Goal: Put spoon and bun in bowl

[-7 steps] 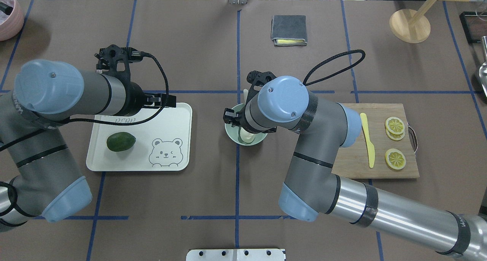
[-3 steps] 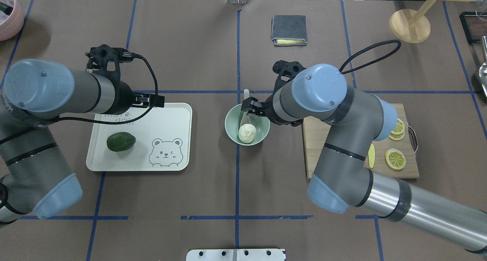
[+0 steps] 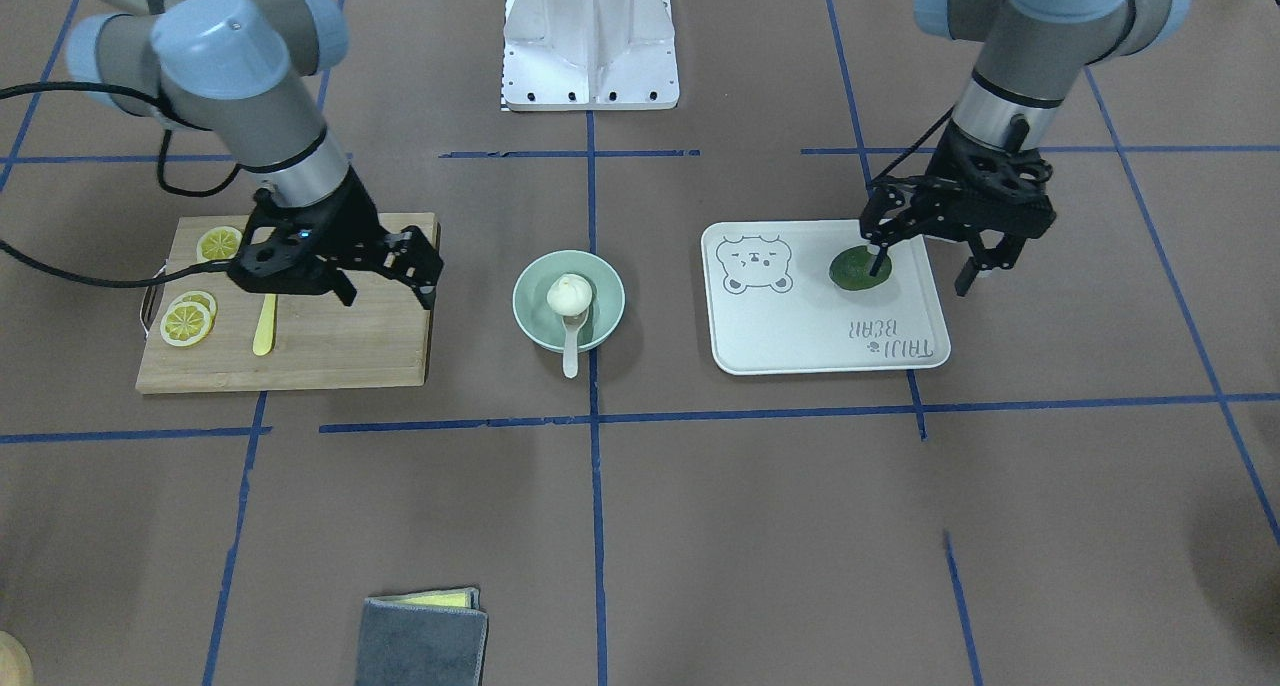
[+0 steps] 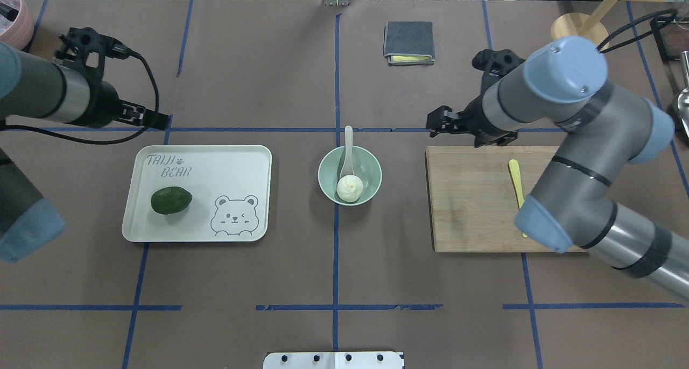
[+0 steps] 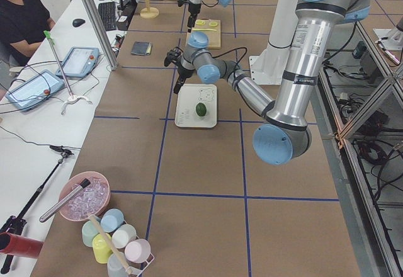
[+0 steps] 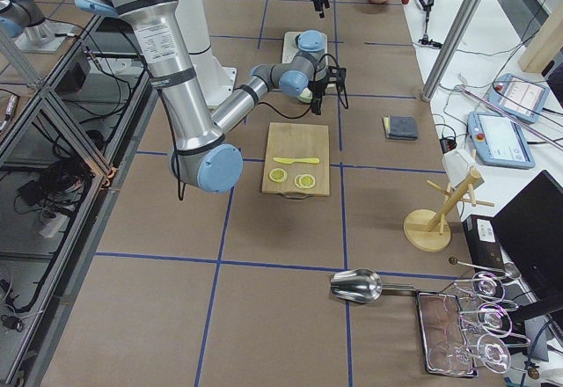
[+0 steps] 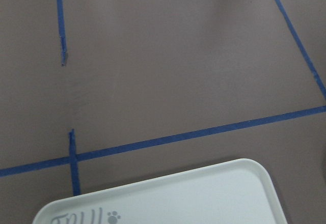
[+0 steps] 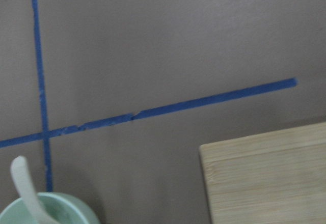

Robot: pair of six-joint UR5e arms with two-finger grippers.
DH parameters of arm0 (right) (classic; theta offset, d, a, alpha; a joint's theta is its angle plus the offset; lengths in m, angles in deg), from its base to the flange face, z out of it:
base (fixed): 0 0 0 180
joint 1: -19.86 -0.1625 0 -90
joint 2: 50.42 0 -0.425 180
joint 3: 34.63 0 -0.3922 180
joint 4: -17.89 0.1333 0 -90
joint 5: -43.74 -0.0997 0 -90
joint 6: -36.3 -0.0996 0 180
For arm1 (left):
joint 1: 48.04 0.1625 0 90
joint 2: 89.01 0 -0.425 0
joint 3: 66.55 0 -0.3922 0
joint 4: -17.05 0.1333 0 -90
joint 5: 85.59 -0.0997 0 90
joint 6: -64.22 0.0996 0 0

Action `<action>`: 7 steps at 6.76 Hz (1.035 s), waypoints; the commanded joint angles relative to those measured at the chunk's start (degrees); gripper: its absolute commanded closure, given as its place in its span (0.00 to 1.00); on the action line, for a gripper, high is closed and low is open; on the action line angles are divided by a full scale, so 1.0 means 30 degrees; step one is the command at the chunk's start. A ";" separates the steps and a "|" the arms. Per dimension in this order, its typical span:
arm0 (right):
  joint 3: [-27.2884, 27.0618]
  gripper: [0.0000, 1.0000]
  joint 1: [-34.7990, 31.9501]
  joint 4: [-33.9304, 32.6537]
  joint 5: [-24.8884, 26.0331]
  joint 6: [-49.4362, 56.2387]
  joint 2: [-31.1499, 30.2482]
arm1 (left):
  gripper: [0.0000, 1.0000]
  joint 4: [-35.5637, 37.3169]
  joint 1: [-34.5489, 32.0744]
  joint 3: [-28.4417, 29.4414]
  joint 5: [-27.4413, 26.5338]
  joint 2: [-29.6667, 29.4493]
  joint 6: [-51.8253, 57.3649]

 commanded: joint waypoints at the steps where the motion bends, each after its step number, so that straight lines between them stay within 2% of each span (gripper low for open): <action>1: -0.0234 0.00 -0.3278 -0.0023 -0.2847 0.4729 -0.2493 | 0.01 -0.0013 -0.3866 0.0490 0.2864 0.1886 0.6464; 2: -0.0234 0.00 -0.4511 -0.0023 -0.3643 0.6870 -0.3577 | 0.01 -0.0013 -0.5741 0.0811 0.4096 0.2881 0.9076; 4: -0.0059 0.00 -0.7059 -0.0082 -0.4845 1.1148 -0.5396 | 0.01 0.0191 -0.9493 0.3378 0.6472 0.3154 1.4702; 5: -0.0029 0.00 -0.8407 -0.0111 -0.5606 1.2822 -0.6303 | 0.01 0.0221 -1.0727 0.4379 0.6569 0.3154 1.6409; 6: -0.0029 0.00 -0.9377 -0.0633 -0.6136 1.4434 -0.6748 | 0.01 0.0888 -1.1378 0.4505 0.6715 0.3560 1.7093; 7: -0.0029 0.00 -1.0025 -0.2117 -0.6257 1.6683 -0.6868 | 0.01 0.1272 -1.1442 0.4506 0.6890 0.3680 1.7129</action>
